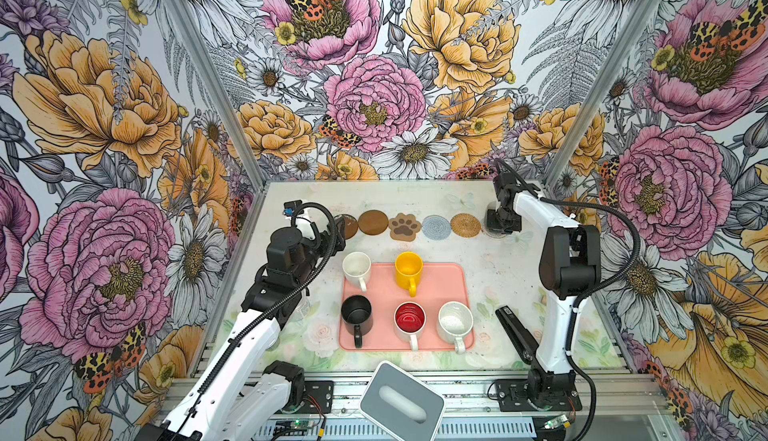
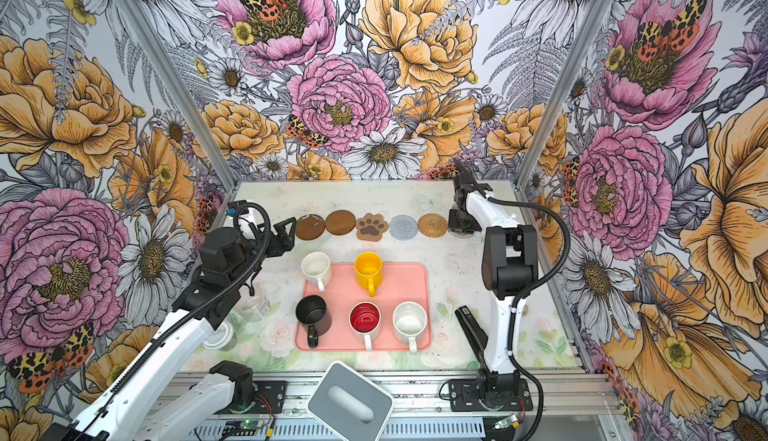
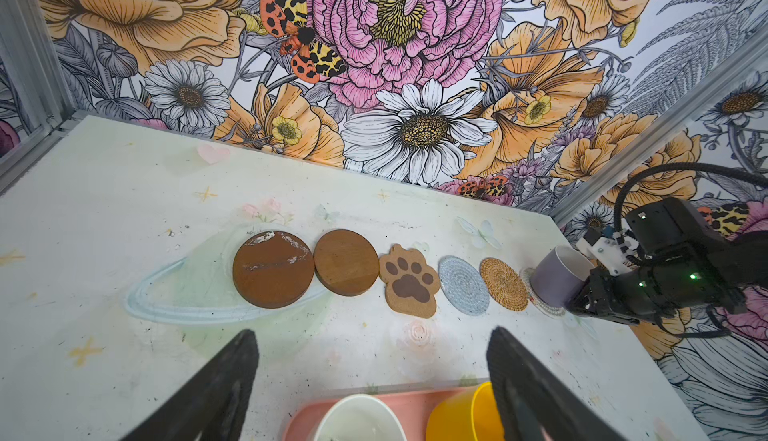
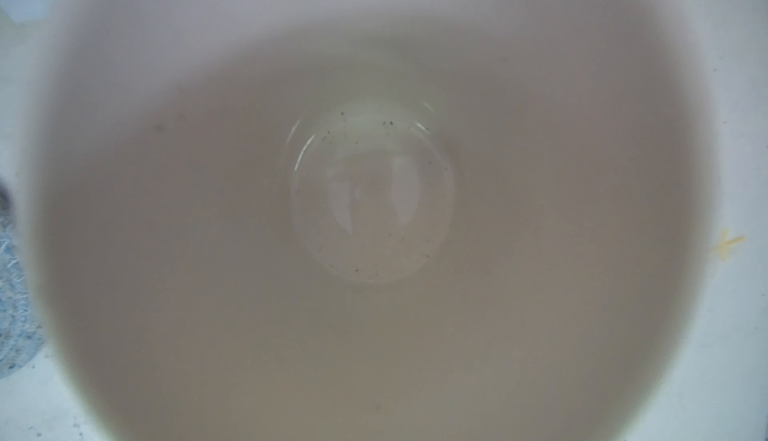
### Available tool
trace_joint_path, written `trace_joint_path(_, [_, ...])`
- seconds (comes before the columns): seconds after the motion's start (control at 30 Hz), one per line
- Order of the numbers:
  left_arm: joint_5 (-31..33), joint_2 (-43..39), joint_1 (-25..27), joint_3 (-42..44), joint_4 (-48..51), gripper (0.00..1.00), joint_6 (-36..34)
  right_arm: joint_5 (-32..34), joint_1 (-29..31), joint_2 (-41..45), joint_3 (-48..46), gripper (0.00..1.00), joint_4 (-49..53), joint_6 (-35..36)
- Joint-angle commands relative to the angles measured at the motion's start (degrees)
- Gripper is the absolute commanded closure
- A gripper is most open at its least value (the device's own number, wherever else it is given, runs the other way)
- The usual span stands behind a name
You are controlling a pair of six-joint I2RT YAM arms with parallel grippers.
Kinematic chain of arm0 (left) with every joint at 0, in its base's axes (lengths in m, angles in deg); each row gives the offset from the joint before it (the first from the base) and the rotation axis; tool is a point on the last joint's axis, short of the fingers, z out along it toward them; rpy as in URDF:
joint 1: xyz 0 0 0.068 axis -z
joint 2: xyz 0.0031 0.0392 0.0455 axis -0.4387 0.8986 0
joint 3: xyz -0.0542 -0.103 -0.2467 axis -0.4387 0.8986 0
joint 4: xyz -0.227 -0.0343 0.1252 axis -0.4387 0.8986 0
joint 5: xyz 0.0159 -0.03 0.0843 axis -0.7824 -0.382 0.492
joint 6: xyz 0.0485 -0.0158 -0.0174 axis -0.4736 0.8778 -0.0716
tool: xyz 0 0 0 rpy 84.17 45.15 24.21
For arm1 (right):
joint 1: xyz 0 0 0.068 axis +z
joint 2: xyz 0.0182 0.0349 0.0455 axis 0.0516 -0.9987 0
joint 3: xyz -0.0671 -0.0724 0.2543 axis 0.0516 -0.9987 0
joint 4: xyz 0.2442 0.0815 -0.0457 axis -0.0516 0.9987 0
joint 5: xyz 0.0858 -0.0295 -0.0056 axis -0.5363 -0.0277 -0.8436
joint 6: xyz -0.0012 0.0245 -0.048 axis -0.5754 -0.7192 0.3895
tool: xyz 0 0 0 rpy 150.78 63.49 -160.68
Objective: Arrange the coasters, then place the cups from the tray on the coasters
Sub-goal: 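Lower the lavender mug onto the multicolour woven coaster with the right gripper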
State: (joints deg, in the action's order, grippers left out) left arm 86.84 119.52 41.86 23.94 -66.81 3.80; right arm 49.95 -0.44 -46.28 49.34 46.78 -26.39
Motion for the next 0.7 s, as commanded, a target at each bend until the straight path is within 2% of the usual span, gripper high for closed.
trace_joint_path(0.0, [-0.8,-1.0,-0.5,0.9,-0.4,0.12,0.1,2.1,-0.4,-0.1,1.8,1.00,-2.4,-0.1])
trace_joint_path(0.67, [-0.7,-1.1,-0.8,1.0,-0.4,0.12,0.0,1.2,-0.6,-1.0,0.4,1.00,-3.3,-0.7])
